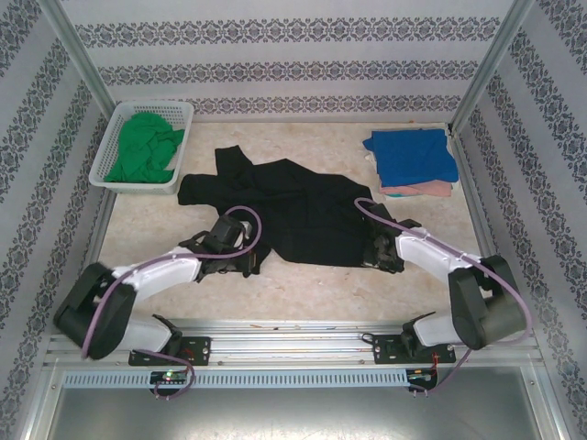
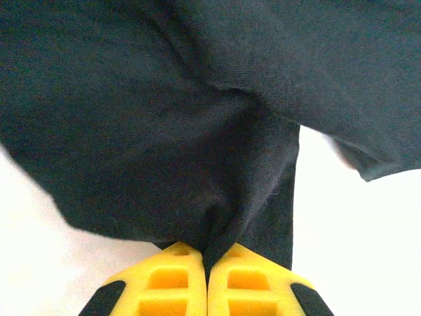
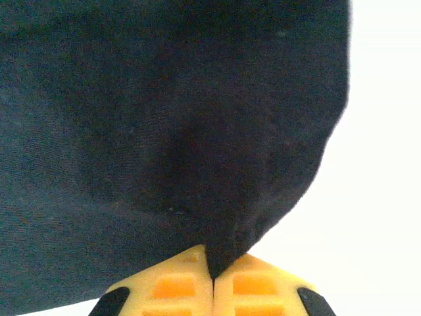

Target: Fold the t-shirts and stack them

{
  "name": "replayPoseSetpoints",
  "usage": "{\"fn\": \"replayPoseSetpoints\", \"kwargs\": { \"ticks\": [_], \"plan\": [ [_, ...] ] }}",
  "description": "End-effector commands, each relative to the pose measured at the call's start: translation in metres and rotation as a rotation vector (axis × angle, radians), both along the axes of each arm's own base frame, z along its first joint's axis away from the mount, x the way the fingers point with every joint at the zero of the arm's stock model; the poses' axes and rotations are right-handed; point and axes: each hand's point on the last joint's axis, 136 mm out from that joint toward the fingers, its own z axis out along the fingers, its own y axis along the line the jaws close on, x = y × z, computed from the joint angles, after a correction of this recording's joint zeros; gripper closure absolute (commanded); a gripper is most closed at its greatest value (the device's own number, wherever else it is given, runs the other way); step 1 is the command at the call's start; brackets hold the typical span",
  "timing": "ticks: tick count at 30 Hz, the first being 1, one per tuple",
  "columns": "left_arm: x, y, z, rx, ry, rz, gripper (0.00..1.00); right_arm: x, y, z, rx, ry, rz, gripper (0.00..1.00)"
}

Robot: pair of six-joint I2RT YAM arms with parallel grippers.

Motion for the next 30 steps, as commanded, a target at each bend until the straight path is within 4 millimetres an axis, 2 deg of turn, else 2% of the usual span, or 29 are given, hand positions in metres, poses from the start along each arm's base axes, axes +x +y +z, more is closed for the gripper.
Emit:
{"fn": "replayPoseSetpoints", "kwargs": {
  "ticks": [1,4,8,12,15,18,21,26,28,30],
  "plan": [
    [-0.003,0.027,0.058,0.058,-0.109,0.073,1.00,0.016,-0.008,0.044,-0.026,-0.130,0.027,1.00],
    [-0.011,0.054,0.116,0.093,-0.223,0.136,1.00,0.015,-0.017,0.091,-0.041,-0.244,0.054,1.00],
    [-0.018,0.079,0.195,0.121,-0.393,0.168,1.00,0.019,-0.017,0.175,-0.003,-0.475,0.084,1.00],
    [-0.013,0.088,0.266,0.160,-0.513,0.170,1.00,0.026,-0.014,0.252,0.028,-0.660,0.114,1.00],
    [-0.008,0.089,0.327,0.154,-0.639,0.156,1.00,0.031,-0.007,0.314,0.065,-0.794,0.147,1.00],
    [0.003,0.094,0.376,0.184,-0.770,0.175,1.00,0.040,-0.005,0.367,0.070,-0.906,0.153,1.00],
    [0.026,0.091,0.403,0.254,-0.841,0.179,1.00,0.065,-0.008,0.393,0.031,-0.953,0.125,1.00],
    [0.073,0.082,0.415,0.345,-0.836,0.151,1.00,0.114,-0.001,0.403,0.028,-0.943,0.127,1.00],
    [0.081,0.086,0.418,0.345,-0.829,0.148,1.00,0.121,-0.006,0.407,0.003,-0.948,0.114,1.00],
    [0.078,0.089,0.430,0.323,-0.858,0.151,1.00,0.120,-0.005,0.414,0.012,-0.971,0.131,1.00]
  ]
}}
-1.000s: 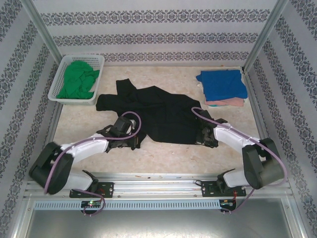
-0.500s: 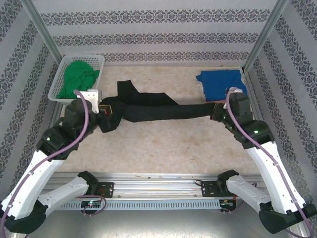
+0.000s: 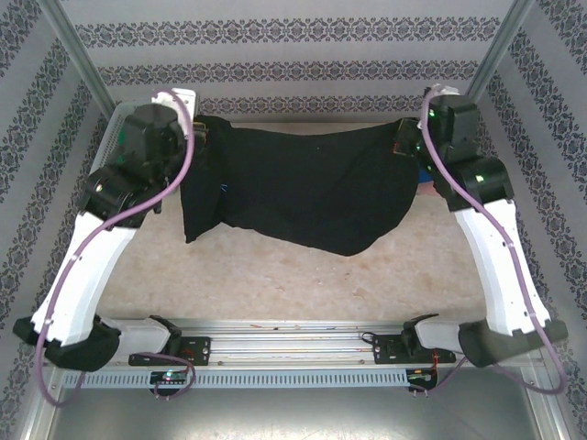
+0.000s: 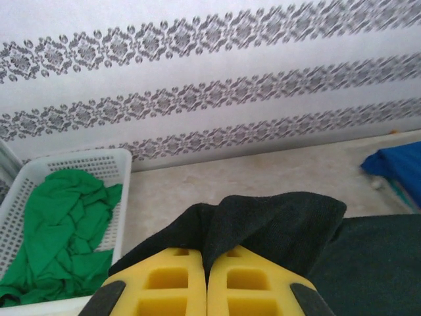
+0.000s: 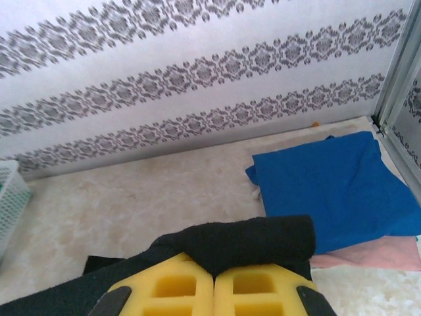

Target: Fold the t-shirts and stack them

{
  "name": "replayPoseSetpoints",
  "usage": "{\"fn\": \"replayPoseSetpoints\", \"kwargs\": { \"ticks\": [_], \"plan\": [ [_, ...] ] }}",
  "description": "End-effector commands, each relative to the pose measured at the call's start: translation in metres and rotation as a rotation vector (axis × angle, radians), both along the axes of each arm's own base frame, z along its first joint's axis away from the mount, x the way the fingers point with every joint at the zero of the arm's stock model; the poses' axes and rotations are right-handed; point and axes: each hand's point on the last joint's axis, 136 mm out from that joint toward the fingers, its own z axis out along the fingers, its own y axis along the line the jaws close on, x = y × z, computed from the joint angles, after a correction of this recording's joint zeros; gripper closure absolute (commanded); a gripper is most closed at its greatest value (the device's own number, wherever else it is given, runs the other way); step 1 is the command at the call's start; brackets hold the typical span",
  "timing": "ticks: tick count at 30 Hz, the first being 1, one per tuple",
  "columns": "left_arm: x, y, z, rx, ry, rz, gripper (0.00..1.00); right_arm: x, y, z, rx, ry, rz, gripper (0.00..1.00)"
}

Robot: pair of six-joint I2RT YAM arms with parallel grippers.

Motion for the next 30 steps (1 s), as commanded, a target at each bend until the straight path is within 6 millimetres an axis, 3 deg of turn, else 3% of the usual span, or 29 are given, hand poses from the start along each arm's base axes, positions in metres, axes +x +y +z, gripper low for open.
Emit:
{"fn": "replayPoseSetpoints", "kwargs": {
  "ticks": [1,6,12,15,18,20,23,26,30],
  "plan": [
    [-0.013,0.010,0.037,0.016,-0.095,-0.029,1.00,-0.010,-0.006,0.028,-0.014,-0.076,0.008,1.00],
    [-0.064,0.012,0.092,-0.066,-0.239,-0.141,1.00,-0.051,0.005,0.062,0.036,-0.190,0.104,1.00],
    [-0.136,0.023,0.139,-0.150,-0.387,-0.249,1.00,-0.118,-0.004,0.097,0.091,-0.300,0.135,1.00],
    [-0.163,0.032,0.152,-0.175,-0.417,-0.262,1.00,-0.145,-0.010,0.107,0.123,-0.329,0.144,1.00],
    [-0.174,0.039,0.160,-0.184,-0.450,-0.254,1.00,-0.159,-0.014,0.111,0.141,-0.338,0.142,1.00],
    [-0.170,0.042,0.163,-0.173,-0.455,-0.229,1.00,-0.158,-0.016,0.110,0.137,-0.326,0.127,1.00],
    [-0.143,0.042,0.161,-0.127,-0.435,-0.167,1.00,-0.139,-0.018,0.105,0.098,-0.293,0.090,1.00],
    [-0.089,0.037,0.149,-0.046,-0.377,-0.077,1.00,-0.101,-0.022,0.089,0.026,-0.232,0.016,1.00],
    [0.009,0.023,0.104,0.021,-0.236,0.004,1.00,-0.024,-0.012,0.043,-0.014,-0.096,-0.010,1.00]
  ]
}}
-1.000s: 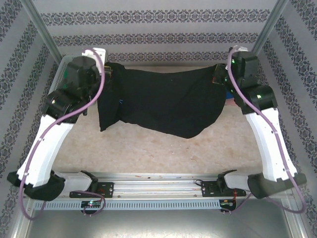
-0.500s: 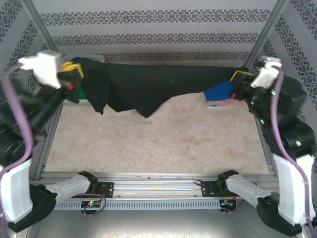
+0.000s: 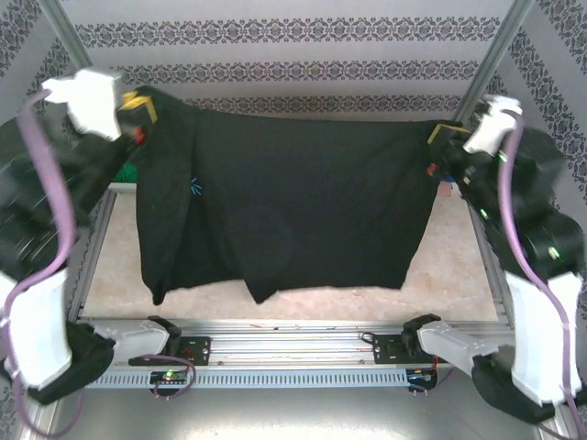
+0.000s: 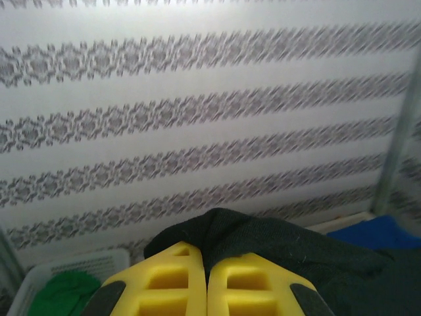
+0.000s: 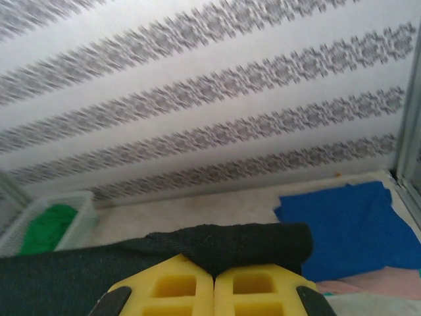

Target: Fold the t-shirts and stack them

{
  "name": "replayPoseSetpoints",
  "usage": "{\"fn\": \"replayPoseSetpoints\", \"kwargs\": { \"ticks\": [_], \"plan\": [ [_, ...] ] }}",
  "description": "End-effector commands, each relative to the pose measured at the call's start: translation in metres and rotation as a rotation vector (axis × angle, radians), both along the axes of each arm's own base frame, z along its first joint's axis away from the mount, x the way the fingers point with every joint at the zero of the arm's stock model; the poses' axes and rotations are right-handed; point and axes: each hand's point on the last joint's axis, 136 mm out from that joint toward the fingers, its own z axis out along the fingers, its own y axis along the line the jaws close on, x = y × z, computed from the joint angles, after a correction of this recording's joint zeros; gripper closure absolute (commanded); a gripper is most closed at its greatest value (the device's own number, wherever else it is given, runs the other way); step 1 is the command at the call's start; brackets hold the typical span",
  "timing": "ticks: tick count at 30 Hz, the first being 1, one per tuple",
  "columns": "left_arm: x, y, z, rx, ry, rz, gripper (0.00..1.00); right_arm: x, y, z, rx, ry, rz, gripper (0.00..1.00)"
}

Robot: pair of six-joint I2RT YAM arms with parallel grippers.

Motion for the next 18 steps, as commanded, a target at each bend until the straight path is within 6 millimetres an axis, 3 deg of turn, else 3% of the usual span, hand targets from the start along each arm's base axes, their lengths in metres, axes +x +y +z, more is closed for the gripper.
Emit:
{"fn": "replayPoseSetpoints", "kwargs": {
  "ticks": [1,4,6,9,11,13,14,15,18],
  "plan": [
    [0.091,0.005,-0.040,0.025,0.107,0.110,1.00,0.070,-0.003,-0.048,-0.063,0.128,-0.079,1.00],
    [0.166,0.010,-0.110,-0.032,0.289,0.114,1.00,0.133,0.014,-0.103,-0.067,0.256,-0.038,1.00],
    [0.214,0.015,-0.169,-0.045,0.412,0.138,0.96,0.173,0.025,-0.146,-0.071,0.356,-0.016,1.00],
    [0.266,0.023,-0.252,-0.075,0.593,0.145,0.62,0.220,0.035,-0.209,-0.094,0.490,-0.006,1.00],
    [0.287,0.030,-0.296,-0.078,0.697,0.161,0.43,0.241,0.042,-0.244,-0.104,0.574,0.010,1.00],
    [0.299,0.032,-0.322,-0.075,0.762,0.161,0.34,0.257,0.047,-0.275,-0.124,0.649,0.023,0.98],
    [0.303,0.033,-0.329,-0.067,0.778,0.163,0.29,0.263,0.048,-0.284,-0.135,0.671,0.024,0.83],
    [0.304,0.032,-0.330,-0.059,0.781,0.156,0.26,0.267,0.052,-0.291,-0.143,0.685,0.035,0.69],
    [0.298,0.032,-0.320,-0.050,0.774,0.146,0.18,0.267,0.059,-0.292,-0.164,0.698,0.063,0.56]
  ]
}}
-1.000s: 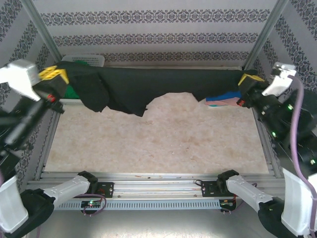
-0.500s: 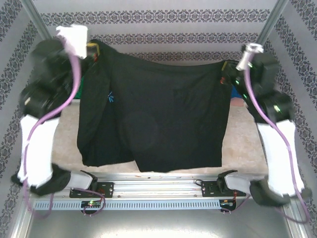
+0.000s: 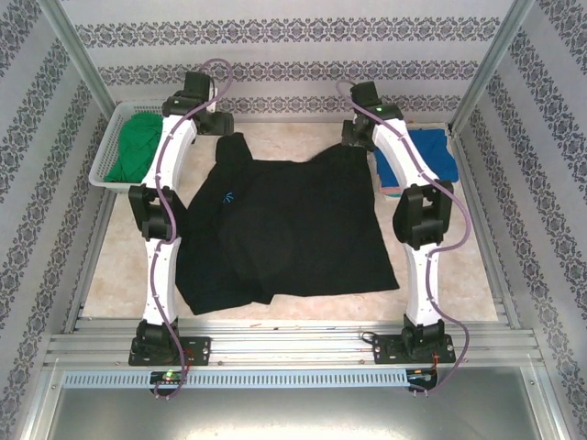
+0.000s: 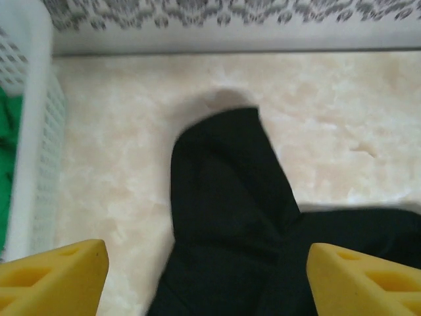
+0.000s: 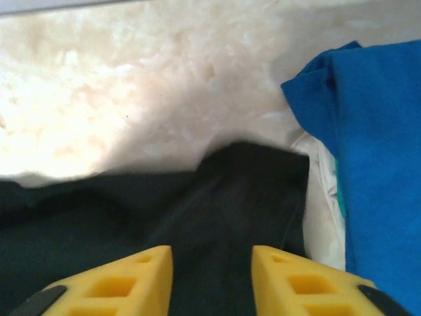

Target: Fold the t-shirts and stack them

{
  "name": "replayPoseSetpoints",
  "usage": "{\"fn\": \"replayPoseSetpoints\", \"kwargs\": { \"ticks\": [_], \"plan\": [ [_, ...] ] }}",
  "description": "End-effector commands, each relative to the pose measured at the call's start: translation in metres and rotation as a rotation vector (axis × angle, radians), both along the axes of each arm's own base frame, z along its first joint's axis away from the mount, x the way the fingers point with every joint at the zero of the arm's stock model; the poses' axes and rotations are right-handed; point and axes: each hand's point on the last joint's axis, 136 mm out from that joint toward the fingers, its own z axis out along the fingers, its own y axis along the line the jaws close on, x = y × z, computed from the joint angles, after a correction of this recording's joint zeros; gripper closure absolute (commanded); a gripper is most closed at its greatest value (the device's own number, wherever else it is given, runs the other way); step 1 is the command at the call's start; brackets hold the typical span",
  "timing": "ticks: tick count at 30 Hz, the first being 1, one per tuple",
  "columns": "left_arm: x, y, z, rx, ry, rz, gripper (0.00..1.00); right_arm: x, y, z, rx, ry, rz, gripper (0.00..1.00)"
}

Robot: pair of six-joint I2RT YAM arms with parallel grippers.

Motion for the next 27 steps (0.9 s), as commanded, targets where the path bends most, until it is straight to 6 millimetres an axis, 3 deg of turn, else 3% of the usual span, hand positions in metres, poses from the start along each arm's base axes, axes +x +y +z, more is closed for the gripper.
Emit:
{"fn": "replayPoseSetpoints", "kwargs": {
  "ticks": [1,5,8,10,16,19,23,27],
  "plan": [
    [-0.028,-0.008,0.074,-0.033,-0.076,-0.033,0.17,-0.014,0.007,0.043,-0.002,-0.035,0.046,0.54],
    [-0.063,-0.029,0.064,-0.089,-0.006,-0.087,0.05,-0.034,0.012,0.027,-0.027,-0.031,0.048,0.43],
    [-0.089,-0.056,0.034,-0.155,0.006,-0.139,0.00,-0.030,0.004,0.006,-0.038,-0.028,0.025,0.42],
    [-0.105,-0.063,0.016,-0.225,0.006,-0.133,0.00,-0.024,-0.005,-0.011,-0.074,0.024,0.024,0.45],
    [-0.153,-0.056,-0.029,-0.253,0.057,-0.075,0.00,-0.004,-0.027,-0.062,-0.130,0.167,0.015,0.52],
    [-0.170,-0.051,-0.051,-0.242,0.107,-0.055,0.00,0.003,-0.048,-0.075,-0.162,0.189,-0.030,0.53],
    [-0.181,-0.050,-0.078,-0.247,0.146,-0.042,0.00,0.007,-0.075,-0.084,-0.192,0.200,-0.080,0.55],
    [-0.180,-0.049,-0.106,-0.235,0.209,-0.033,0.00,0.009,-0.102,-0.098,-0.207,0.227,-0.120,0.55]
  ]
}}
